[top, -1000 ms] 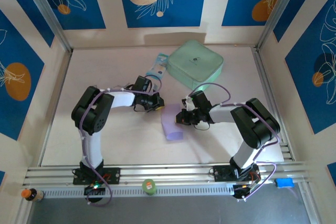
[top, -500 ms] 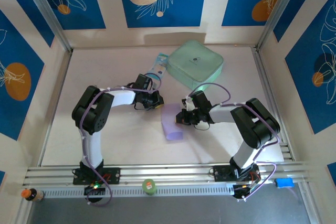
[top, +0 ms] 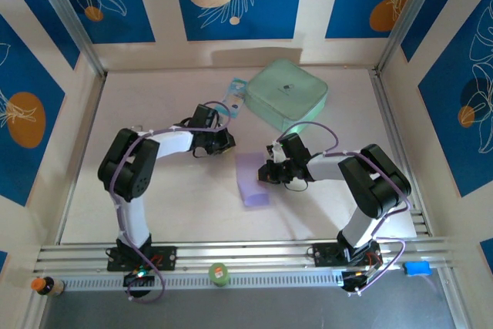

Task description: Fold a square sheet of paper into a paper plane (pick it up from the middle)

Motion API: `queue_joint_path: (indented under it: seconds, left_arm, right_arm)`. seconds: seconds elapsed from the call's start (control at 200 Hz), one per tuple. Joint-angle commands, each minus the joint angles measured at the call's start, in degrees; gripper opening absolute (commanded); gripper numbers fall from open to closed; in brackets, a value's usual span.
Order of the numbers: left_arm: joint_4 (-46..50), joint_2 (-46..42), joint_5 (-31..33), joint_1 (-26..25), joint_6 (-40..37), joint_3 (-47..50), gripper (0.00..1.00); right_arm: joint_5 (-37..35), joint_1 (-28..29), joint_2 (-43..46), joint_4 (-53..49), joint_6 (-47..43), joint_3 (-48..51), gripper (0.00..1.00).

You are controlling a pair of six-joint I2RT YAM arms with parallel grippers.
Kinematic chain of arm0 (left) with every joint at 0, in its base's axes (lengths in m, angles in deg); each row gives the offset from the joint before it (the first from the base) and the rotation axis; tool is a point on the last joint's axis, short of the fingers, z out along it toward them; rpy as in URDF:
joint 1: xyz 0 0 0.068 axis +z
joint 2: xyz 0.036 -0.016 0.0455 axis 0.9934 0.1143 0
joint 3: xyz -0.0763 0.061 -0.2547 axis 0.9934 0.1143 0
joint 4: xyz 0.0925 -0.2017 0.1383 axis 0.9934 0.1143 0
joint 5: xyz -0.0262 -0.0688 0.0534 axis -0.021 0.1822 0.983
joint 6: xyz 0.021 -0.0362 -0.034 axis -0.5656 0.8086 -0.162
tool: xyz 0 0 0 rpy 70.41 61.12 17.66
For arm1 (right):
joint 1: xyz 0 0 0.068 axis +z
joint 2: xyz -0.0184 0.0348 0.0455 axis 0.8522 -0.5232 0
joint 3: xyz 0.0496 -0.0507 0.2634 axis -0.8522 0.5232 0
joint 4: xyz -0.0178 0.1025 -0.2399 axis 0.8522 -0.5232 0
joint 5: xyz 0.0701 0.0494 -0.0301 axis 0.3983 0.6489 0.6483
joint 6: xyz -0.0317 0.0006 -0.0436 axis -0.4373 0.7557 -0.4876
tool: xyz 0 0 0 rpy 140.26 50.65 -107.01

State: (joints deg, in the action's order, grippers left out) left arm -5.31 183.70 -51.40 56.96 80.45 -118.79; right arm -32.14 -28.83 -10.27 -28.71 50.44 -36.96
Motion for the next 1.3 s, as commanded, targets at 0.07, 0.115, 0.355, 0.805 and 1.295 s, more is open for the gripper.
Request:
queue_joint_path:
  seconds: [0.07,0.115,0.355,0.805,1.295]
  left_arm:
    - [-4.1,-6.1,-6.4,-1.8,0.9,6.1,0.14]
    - [-5.0,-7.0,-7.9,-2.8,1.2,7.8,0.14]
    - [-9.9,-9.1,-14.3,-7.6,4.0,15.2,0.14]
    - [-13.0,-8.4,-16.7,-9.3,4.6,20.7,0.14]
    - [8.5,-9.9,-6.6,-9.2,-11.4,17.2,0.14]
  right_arm:
    - [-3.6,0.3,-1.4,-7.4,0.1,1.7,0.0]
    - [-3.5,0.3,-1.3,-7.2,0.3,1.7,0.0]
    - [-3.9,0.5,-1.6,-6.7,1.2,2.0,0.0]
    - [-4.1,1.0,-2.2,-6.2,1.8,2.0,0.0]
    - [-4.6,1.4,-2.5,-6.0,2.1,2.5,0.0]
